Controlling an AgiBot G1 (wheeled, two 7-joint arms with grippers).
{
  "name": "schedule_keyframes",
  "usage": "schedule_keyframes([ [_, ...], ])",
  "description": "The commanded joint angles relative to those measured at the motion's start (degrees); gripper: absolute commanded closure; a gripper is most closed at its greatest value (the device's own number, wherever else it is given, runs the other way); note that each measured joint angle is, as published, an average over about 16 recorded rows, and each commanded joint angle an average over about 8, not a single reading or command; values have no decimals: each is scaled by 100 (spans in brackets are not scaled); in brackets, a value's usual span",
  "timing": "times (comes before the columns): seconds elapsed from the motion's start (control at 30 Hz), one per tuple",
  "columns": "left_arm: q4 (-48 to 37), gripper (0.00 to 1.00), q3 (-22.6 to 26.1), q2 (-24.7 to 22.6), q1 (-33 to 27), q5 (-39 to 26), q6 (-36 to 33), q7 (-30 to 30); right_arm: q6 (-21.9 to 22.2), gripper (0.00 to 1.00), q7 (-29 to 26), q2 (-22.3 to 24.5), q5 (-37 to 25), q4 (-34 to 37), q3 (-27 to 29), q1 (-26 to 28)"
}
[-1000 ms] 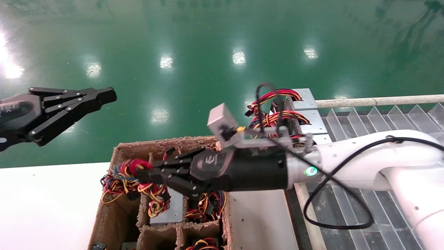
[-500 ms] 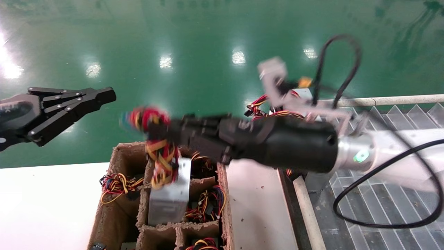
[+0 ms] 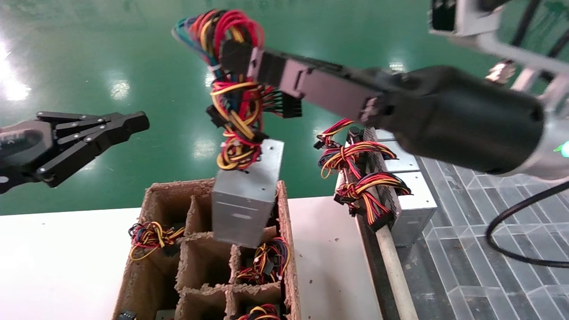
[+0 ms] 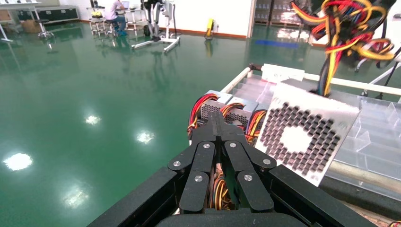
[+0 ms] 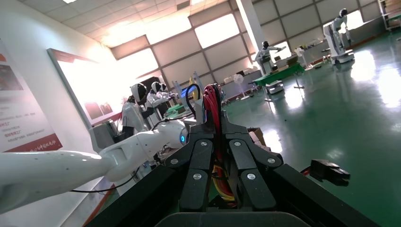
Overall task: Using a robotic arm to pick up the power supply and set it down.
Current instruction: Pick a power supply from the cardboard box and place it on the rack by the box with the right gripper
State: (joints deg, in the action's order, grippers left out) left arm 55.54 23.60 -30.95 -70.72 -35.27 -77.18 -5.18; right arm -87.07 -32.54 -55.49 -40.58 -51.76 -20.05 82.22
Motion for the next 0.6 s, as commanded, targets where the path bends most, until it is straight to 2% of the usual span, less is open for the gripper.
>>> schedule_keyframes([
  [0.03,0,100,0,0,0,0,0,0,-62,100,-112,127,91,-27,58,61],
  [0.33,0,100,0,0,0,0,0,0,-220,100,-646,1097,308,-315,219,-49],
  [0.6,0,100,0,0,0,0,0,0,-273,100,-959,2285,490,-636,354,-697],
])
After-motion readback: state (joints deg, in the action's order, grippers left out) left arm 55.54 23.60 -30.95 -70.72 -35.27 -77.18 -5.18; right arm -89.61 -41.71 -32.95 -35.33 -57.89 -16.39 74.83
